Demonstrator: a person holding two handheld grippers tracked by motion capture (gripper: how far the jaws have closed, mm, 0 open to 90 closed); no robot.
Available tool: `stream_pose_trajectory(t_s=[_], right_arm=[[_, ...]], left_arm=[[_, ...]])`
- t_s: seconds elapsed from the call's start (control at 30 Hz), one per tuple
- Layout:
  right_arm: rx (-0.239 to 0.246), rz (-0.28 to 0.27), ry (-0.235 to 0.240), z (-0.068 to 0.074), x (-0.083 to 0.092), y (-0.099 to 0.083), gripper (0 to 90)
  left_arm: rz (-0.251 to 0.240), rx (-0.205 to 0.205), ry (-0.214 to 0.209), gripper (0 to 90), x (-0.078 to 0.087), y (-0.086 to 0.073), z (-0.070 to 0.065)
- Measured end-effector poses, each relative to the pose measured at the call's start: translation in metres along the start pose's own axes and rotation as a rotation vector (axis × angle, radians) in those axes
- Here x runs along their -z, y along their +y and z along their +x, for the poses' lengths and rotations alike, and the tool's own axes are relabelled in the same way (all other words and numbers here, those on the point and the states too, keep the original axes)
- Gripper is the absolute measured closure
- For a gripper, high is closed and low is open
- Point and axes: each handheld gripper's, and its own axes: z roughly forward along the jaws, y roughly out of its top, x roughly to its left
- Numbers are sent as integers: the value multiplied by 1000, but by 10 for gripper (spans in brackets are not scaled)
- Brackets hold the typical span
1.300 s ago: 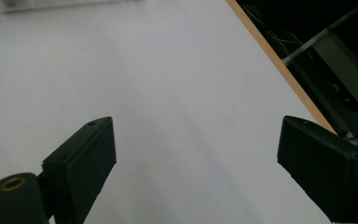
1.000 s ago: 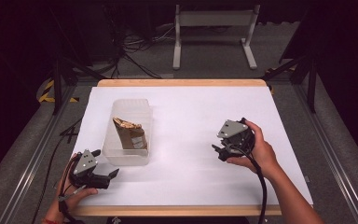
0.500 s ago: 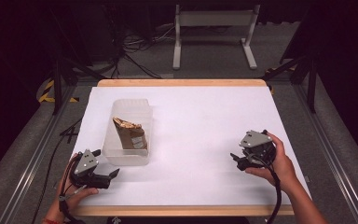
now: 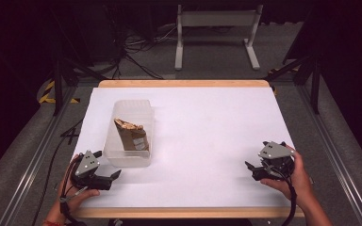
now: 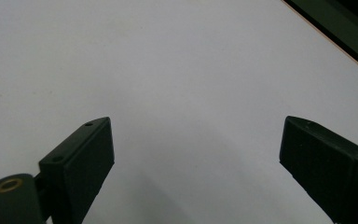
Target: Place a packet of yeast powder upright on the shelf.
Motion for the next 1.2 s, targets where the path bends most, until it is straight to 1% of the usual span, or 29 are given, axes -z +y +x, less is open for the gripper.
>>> stream_pose_trajectory(t_s=[0.03, 0.17, 0.23, 0.37, 0.47, 0.53, 0.67, 0.73, 0.87, 0.97, 1.03, 1.13, 1.2], right_arm=[[0, 0, 0, 0, 0, 0, 105], [-42, -2, -2, -2, 3, -10, 105], [-60, -22, 0, -2, 6, -17, 107], [-74, -49, -12, -2, 9, -27, 105], [-104, -76, -16, -3, 12, -36, 102], [-111, -90, -27, -4, 13, -41, 100], [-152, -121, -29, -6, 13, -53, 96], [-148, -131, -43, -6, 13, -58, 96], [-167, -154, -58, -9, 13, -65, 96], [-188, -172, -69, -12, 15, -70, 96], [-211, -182, -74, -14, 16, -73, 93], [-239, -206, -101, -17, 21, -75, 93], [-254, -214, -110, -19, 22, -78, 93]], left_arm=[[0, 0, 0, 43, 0, 0, 0], [0, -3, -6, 43, -1, 1, 0], [-1, -8, -9, 43, -1, 1, 0], [-6, -6, -9, 43, -2, 2, 1], [-6, -2, -12, 43, -2, 3, 0], [-8, -2, -11, 43, -2, 3, 1], [-9, 0, -16, 43, -3, 3, 1], [-10, -3, -15, 44, -3, 3, 2], [-17, 6, -18, 43, -3, 3, 3], [-17, 4, -17, 43, -3, 4, 4], [-17, 7, -15, 43, -3, 3, 5], [-19, 8, -14, 43, -2, 3, 4], [-17, 9, -13, 43, -1, 2, 3]])
